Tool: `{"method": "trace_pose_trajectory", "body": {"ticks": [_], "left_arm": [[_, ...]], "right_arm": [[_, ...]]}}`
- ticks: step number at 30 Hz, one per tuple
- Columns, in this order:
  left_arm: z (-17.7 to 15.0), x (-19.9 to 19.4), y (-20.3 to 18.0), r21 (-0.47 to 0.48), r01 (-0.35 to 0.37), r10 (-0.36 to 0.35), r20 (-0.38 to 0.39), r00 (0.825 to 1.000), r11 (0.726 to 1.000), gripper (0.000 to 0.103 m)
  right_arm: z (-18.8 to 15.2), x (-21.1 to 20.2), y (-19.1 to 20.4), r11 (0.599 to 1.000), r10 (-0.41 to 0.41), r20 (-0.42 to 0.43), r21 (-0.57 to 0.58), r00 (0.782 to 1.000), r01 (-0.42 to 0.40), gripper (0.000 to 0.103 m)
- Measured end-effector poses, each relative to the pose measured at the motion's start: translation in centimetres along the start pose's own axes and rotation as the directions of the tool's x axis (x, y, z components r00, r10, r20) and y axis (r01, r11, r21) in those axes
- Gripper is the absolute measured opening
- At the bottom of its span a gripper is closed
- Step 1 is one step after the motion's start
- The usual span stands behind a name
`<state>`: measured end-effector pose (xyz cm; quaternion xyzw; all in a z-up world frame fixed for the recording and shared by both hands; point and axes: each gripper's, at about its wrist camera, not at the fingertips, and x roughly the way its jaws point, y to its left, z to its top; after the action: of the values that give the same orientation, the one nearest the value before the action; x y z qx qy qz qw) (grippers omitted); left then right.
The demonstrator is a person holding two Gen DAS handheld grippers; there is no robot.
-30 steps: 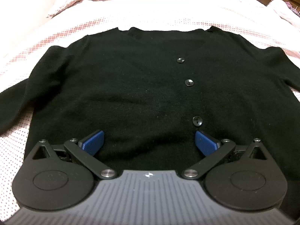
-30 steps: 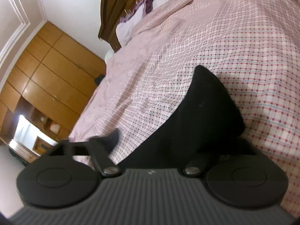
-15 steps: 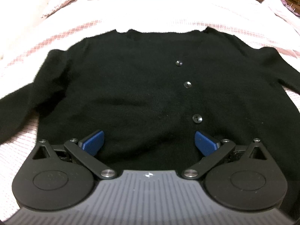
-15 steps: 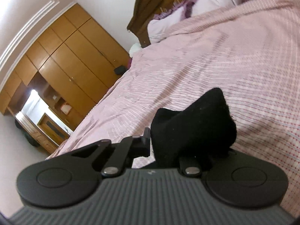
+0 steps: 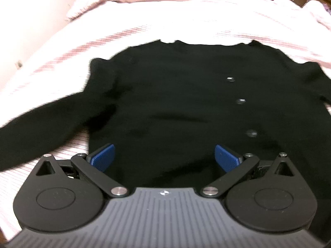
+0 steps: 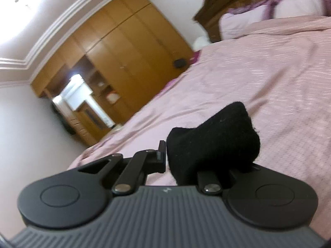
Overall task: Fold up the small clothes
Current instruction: 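Carry the held sleeve across the cardigan body with the right gripper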
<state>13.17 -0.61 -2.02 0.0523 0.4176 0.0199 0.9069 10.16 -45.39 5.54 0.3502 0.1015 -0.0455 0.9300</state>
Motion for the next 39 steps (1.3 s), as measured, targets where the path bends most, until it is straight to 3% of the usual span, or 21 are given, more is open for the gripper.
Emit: {"method": "trace_pose_trajectory", "body": {"ticks": [3,12,17,21,31,36,38,39], "left_arm": [[-0.1,-0.2,1.1,0.006,-0.042,0.042,0.014,0.999,0.999,0.103],[-0.5,-1.4,5.1,-0.056,-0.058,0.060,0.046,0.997,0.997,0.103],[-0.9,-2.1,7.1,-0.089,-0.076,0.082,0.060,0.995,0.993,0.103],[-1.3,-2.2,8.7,-0.134,-0.079,0.088,0.060,0.994,0.988,0.103],[-2.6,-1.1,11.1,-0.195,-0.072,0.081,0.036,0.996,0.978,0.103],[-3.0,-0.6,11.5,-0.210,-0.069,0.076,0.027,0.997,0.975,0.103],[-3.1,-0.5,11.7,-0.217,-0.066,0.074,0.026,0.997,0.974,0.103],[-3.1,-0.5,11.8,-0.221,-0.064,0.072,0.028,0.997,0.973,0.103]], "right_arm": [[-0.4,0.6,2.5,0.998,0.057,-0.021,-0.010,0.998,-0.057,0.010],[-3.6,4.0,11.4,0.971,0.218,-0.117,-0.072,0.969,-0.227,0.010],[-6.9,5.8,16.0,0.941,0.302,-0.207,-0.092,0.931,-0.326,0.010],[-10.9,7.3,18.9,0.910,0.358,-0.313,-0.097,0.880,-0.404,0.010],[-23.0,11.2,21.1,0.898,0.239,-0.606,-0.160,0.759,-0.410,0.013],[-27.0,11.4,20.9,0.906,0.110,-0.694,-0.224,0.712,-0.359,0.016],[-27.4,10.8,20.8,0.895,0.134,-0.701,-0.218,0.701,-0.389,0.033],[-27.2,10.3,20.7,0.893,0.159,-0.700,-0.199,0.696,-0.404,0.050]]}}
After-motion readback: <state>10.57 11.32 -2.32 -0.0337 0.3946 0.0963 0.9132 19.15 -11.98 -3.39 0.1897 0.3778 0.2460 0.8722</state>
